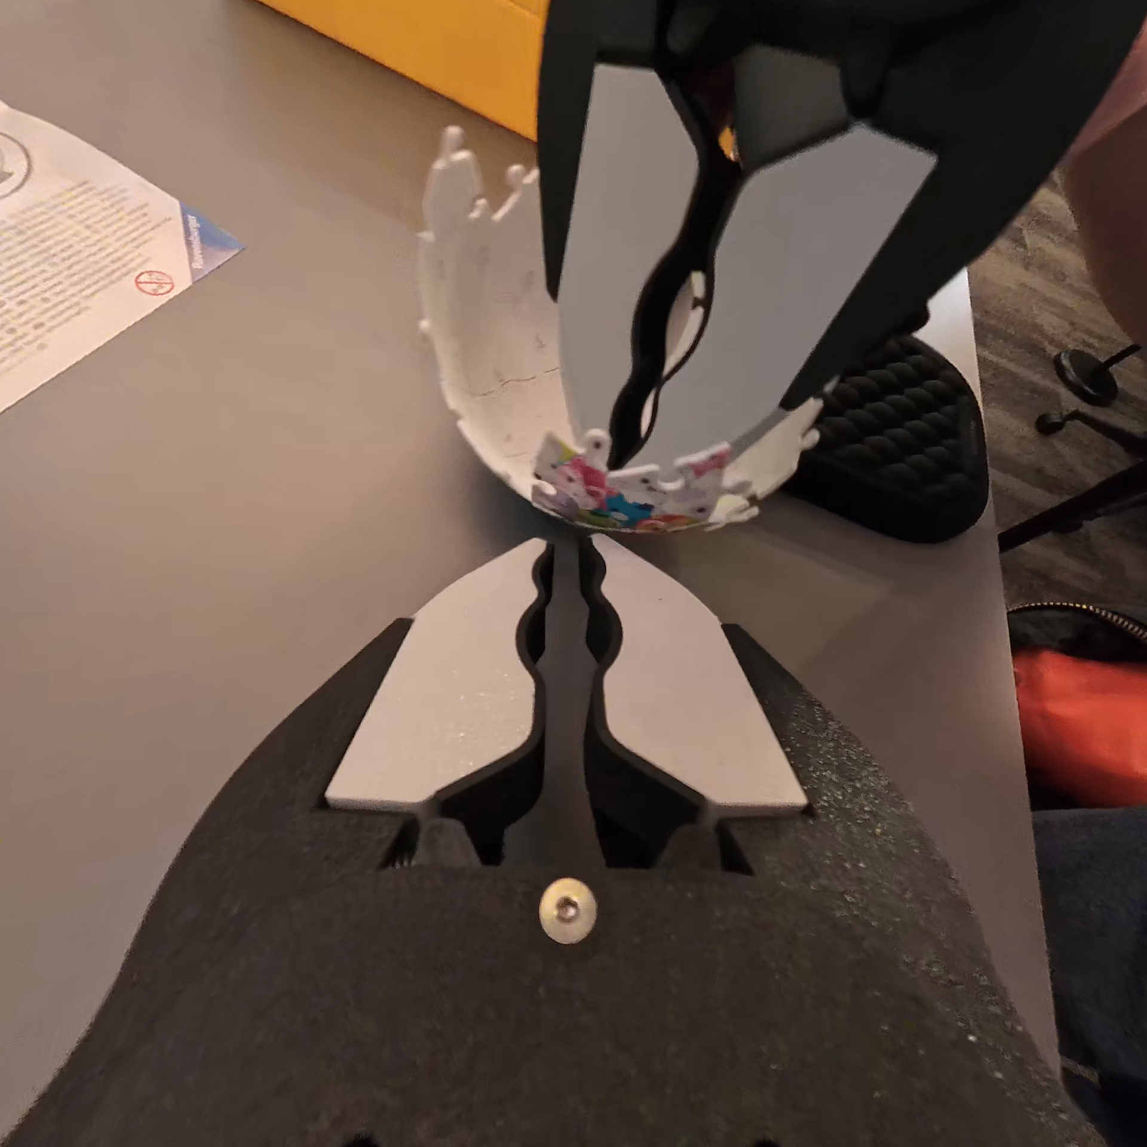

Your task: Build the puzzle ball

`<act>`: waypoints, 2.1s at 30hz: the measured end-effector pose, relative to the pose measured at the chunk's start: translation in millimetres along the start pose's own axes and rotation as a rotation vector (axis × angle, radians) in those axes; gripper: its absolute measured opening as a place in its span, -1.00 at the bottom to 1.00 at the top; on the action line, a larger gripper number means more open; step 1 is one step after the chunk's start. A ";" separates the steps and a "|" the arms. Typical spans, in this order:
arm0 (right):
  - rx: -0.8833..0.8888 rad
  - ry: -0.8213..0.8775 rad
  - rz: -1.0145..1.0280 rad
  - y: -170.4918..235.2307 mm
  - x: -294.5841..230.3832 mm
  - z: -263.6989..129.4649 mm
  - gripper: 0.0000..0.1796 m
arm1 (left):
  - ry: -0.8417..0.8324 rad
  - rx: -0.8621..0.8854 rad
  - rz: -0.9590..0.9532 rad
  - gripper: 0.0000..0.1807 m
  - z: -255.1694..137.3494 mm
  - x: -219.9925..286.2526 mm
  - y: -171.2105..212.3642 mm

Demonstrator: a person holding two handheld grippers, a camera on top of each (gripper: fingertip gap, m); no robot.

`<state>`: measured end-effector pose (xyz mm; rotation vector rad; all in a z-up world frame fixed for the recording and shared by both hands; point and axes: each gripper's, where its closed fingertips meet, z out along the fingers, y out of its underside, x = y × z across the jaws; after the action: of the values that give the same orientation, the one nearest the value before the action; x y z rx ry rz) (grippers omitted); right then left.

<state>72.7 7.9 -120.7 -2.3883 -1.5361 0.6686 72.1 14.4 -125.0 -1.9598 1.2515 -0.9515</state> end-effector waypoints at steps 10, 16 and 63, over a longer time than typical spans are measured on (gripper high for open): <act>-0.096 0.110 0.025 -8.7 5.8 -0.7 -0.99 | 0.183 0.072 -0.225 -0.47 -39.9 2.0 -16.2; -0.108 0.170 0.067 -4.5 19.4 -5.7 -0.99 | 0.181 0.070 -0.265 -0.37 -27.1 9.0 -14.9; -0.023 0.148 -0.438 11.4 93.6 -30.4 -0.67 | 0.652 0.083 -0.260 -0.30 19.9 -20.6 -63.0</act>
<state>129.3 89.2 -122.7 -1.9593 -1.9149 0.3699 112.8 58.4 -90.4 -1.8334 1.2657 -1.8466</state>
